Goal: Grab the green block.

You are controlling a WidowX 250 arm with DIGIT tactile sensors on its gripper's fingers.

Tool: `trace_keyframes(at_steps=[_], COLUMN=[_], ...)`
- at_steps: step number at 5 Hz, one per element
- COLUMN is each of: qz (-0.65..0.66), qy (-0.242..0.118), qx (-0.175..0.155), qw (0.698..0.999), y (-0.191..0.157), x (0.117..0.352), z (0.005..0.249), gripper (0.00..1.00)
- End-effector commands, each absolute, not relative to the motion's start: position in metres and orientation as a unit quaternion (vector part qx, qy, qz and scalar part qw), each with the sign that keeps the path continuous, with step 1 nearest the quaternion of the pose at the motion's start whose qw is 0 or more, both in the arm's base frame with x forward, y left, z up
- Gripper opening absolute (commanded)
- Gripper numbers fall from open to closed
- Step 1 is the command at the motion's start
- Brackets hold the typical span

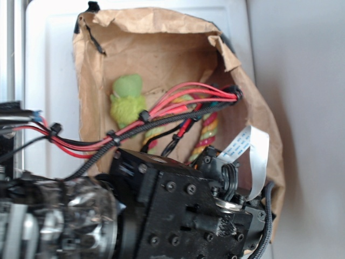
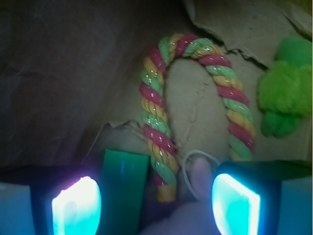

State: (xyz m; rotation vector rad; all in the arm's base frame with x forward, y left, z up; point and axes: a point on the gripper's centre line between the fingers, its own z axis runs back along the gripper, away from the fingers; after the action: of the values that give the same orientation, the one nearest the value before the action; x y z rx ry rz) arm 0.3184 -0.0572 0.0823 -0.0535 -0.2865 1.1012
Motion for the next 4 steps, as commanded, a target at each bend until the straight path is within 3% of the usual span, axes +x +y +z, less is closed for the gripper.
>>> trace_keyframes(at_steps=[1,3,4], qz=[0.485,0.511,0.511], qy=[-0.145,-0.115,-0.096], qx=[-0.062,-0.090,-0.085], qw=[0.860,0.847,0.850], y=[-0.069,-0.081,-0.084], x=[0.334,0.342,0.337], z=[0.068,0.072,0.074], gripper=[1.00,1.00,1.00])
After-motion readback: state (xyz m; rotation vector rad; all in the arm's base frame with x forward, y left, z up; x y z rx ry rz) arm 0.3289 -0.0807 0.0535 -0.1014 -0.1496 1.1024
